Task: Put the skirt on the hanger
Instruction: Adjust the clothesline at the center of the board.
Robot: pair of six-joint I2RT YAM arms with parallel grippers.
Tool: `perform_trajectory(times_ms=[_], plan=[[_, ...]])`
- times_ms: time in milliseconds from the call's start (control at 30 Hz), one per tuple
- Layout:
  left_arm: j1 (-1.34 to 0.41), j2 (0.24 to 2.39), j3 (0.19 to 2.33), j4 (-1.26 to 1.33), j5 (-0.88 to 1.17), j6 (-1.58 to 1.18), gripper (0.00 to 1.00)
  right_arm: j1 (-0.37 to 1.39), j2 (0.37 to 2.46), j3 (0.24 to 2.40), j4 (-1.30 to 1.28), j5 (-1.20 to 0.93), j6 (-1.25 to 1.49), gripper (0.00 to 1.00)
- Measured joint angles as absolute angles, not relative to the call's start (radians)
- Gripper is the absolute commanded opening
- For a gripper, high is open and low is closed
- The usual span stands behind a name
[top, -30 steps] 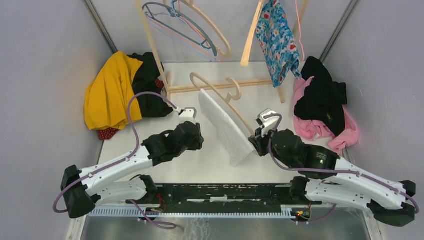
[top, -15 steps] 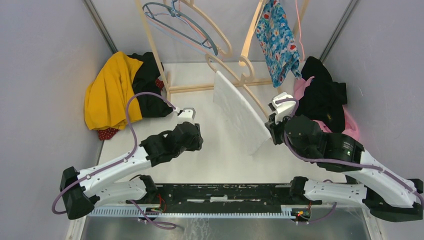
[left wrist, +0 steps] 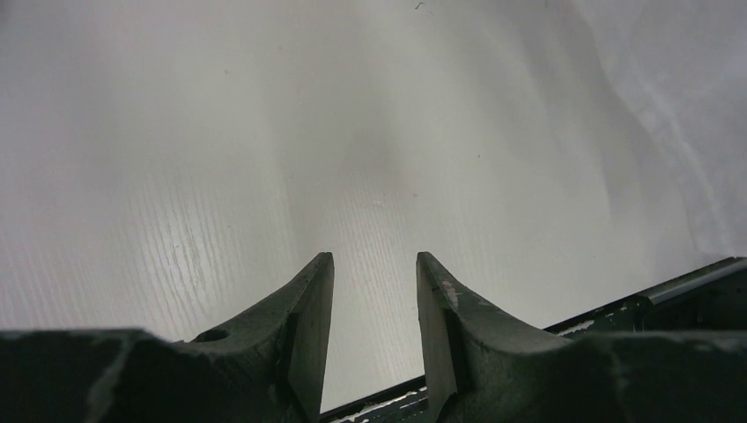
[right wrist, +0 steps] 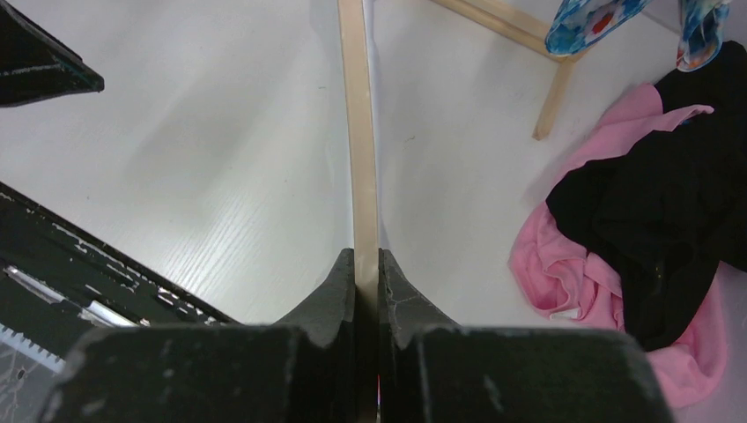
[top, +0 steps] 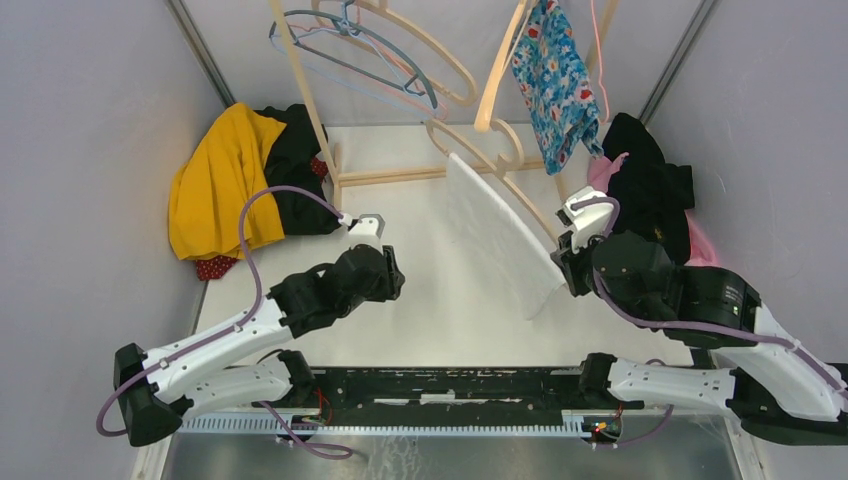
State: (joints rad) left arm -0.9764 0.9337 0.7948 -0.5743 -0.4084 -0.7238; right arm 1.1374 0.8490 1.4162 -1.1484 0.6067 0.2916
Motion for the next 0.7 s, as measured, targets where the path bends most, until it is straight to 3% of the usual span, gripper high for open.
perform_trajectory(times_ms=[333,700], plan=[[-0.976,0.922,0.794,-0.575,-0.408,-0.724,0.46,1.139,0.762,1.423,-1.320,0.592,0.352,0.01],[-0.976,0.921,0.791,-0.575,-0.389,-0.724,0.45,1.139,0.831,1.512,-1.430,0.794,0.373,0.01]])
